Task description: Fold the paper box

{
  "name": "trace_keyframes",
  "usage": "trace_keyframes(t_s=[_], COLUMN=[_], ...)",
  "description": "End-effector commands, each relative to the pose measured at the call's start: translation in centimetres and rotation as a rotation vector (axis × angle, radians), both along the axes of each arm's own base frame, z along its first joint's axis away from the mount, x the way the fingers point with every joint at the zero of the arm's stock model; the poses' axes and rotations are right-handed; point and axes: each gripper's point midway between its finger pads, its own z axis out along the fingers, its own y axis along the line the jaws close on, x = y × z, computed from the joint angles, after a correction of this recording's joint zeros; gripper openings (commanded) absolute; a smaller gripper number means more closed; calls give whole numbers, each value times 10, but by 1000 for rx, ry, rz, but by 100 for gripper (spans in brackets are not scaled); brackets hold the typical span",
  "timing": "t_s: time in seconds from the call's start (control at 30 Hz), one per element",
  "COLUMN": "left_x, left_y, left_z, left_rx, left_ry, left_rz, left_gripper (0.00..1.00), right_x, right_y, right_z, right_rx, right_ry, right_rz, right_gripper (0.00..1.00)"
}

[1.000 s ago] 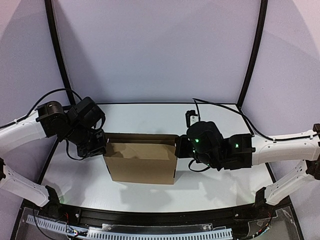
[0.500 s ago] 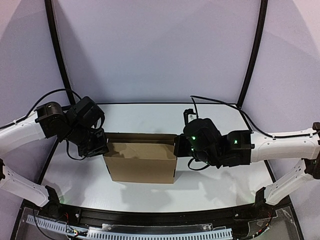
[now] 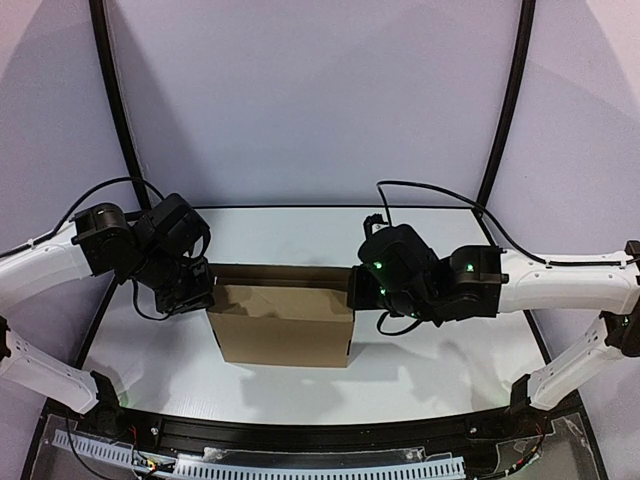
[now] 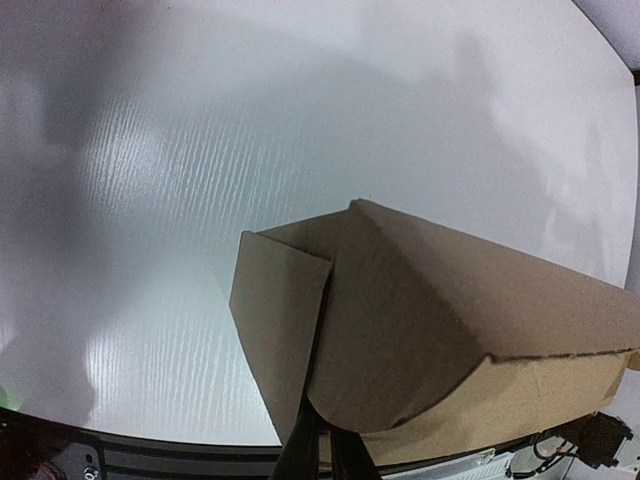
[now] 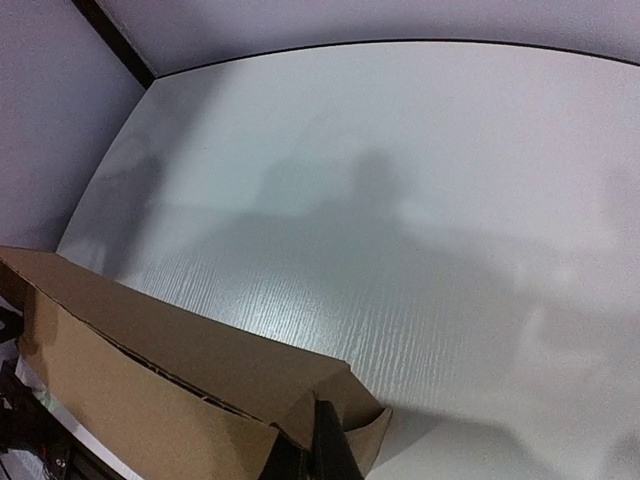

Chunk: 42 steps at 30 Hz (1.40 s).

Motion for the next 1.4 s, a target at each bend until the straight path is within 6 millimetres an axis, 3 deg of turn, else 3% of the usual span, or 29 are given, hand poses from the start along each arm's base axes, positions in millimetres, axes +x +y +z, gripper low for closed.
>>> trace_keyframes(t_s=[0.0, 0.23, 0.4, 0.6, 0.7, 0.83, 0.97, 1.2, 1.37], left_x=[-12, -10, -9, -9, -8, -7, -7, -2, -1], left_y=[3, -1, -1, 5, 6, 4, 4, 1, 1], left_z=[-37, -34, -38, -39, -39, -40, -42, -40, -38], left_rx=[71, 38, 54, 78, 82, 75, 84, 96, 99], left_ry=[111, 107, 120, 116, 117, 119, 119, 79, 51], left_rz=[-2, 18, 28, 49, 65, 68, 61, -8, -56], left_gripper=[7, 5, 4, 3, 3, 2, 2, 1, 1], right_x=[-20, -27, -39, -60, -64, -61, -56, -41, -35], right_y=[33, 25, 13, 10, 14, 17, 18, 8, -2], right_z=[-23, -51, -59, -64, -55, -66, -47, 33, 68], right_rx=[123, 60, -12, -71, -66, -143, -125, -42, 34], right_ry=[110, 27, -8, -68, -114, -98, -128, -273, -279], right_rz=[75, 32, 61, 235, 274, 259, 232, 174, 188], right_gripper=[0, 0, 0, 0, 0, 0, 13, 28, 62])
